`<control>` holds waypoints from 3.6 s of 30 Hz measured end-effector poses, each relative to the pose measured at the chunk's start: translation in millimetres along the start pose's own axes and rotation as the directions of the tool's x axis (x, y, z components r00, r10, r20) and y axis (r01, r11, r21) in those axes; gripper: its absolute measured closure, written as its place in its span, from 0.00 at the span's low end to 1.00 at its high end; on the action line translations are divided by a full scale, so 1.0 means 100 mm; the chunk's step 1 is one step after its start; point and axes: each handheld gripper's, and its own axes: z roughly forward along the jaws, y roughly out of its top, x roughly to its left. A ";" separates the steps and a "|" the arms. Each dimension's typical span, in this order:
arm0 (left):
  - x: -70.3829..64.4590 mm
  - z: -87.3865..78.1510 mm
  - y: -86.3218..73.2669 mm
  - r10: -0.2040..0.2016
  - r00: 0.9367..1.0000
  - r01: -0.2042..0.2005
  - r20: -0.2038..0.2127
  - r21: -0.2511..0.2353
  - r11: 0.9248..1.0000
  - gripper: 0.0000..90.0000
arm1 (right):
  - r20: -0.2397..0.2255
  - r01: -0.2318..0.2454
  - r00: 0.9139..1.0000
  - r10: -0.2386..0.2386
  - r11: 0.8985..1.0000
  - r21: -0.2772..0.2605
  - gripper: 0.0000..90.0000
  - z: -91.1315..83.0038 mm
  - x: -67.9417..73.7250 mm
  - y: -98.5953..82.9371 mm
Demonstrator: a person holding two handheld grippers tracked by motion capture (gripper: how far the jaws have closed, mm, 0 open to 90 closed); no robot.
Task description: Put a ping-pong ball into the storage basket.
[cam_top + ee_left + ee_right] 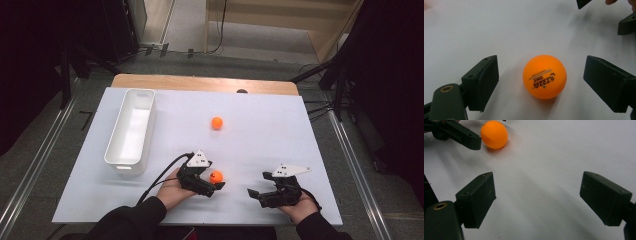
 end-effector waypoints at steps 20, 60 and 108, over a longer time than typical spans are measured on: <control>-0.15 0.14 0.03 0.159 0.984 -0.147 -0.085 0.135 0.980 0.15 | 0.005 0.004 1.000 -0.004 1.000 0.001 0.13 0.00 0.00 0.00; -0.15 0.07 0.00 0.133 0.983 -0.122 -0.124 0.092 0.988 0.56 | 0.008 0.005 1.000 -0.005 1.000 -0.002 0.13 -0.01 0.01 0.01; -0.02 -0.27 0.14 0.045 0.994 -0.051 -0.098 -0.063 0.997 0.56 | 0.005 0.006 1.000 -0.005 1.000 -0.003 0.13 -0.01 0.02 0.01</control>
